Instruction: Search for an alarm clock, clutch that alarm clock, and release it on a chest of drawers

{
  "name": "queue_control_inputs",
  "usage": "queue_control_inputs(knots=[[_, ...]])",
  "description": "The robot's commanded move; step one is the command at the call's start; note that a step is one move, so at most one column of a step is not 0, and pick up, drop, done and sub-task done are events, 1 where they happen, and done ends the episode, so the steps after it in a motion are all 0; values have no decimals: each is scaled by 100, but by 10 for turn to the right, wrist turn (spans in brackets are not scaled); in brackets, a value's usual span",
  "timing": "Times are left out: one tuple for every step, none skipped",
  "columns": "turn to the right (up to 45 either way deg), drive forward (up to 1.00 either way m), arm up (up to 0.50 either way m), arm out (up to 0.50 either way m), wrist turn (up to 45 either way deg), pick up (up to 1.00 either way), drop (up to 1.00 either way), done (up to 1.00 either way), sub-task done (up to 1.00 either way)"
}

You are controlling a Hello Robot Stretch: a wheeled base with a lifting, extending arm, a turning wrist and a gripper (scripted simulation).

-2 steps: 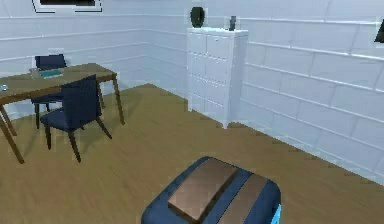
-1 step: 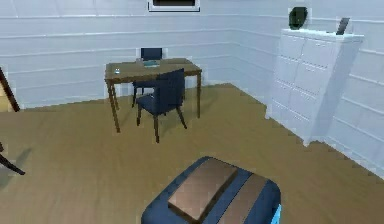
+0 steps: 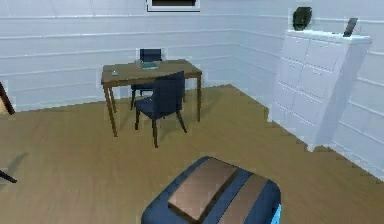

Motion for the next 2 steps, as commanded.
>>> queue_control_inputs(knots=[[-330, 0, 0, 0, 0, 0, 0, 0, 0], [0, 100, 0, 0, 0, 0, 0, 0, 0]])
